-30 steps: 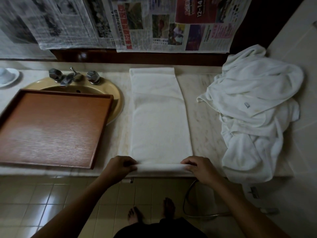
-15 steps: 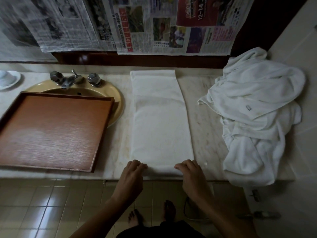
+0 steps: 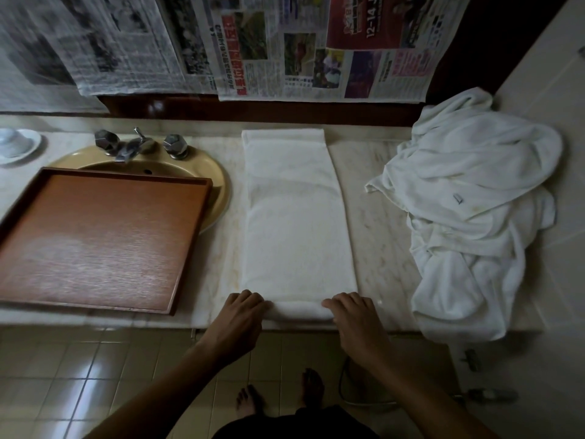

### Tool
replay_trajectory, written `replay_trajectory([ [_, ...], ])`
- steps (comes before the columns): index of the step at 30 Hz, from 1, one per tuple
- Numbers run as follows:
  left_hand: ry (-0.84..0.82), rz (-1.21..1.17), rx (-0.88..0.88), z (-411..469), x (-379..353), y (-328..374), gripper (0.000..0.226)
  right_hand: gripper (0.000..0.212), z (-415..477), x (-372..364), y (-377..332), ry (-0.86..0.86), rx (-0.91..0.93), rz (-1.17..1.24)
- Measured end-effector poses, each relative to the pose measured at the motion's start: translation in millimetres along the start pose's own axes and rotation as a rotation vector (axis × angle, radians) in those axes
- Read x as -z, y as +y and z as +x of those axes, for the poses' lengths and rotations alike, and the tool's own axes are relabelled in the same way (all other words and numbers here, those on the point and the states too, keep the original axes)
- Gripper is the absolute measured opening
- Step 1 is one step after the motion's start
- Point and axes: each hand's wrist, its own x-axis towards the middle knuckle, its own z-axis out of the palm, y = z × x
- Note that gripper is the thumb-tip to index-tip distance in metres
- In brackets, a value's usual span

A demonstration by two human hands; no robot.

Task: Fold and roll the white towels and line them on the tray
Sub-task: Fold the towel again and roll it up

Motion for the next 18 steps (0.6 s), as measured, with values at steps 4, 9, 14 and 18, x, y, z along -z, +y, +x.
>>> replay_trajectory([
  [4, -0.050, -0.205, 0.080, 3, 16, -2, 0.023, 0.054, 4, 16, 0, -0.050, -0.003, 0.055],
  [9, -0.081, -0.378, 0.259, 20, 22, -11, 0.009, 0.055, 12, 22, 5, -0.058, 0.000, 0.106],
  [14, -0.037, -0.397, 0.419, 28, 15, -13, 0.011, 0.063, 16, 9, 4, 0.020, -0.033, 0.053],
  [18, 0.027, -0.221, 0.421, 25, 10, -7, 0.018, 0.060, 20, 6, -2, 0.068, -0.066, 0.058],
])
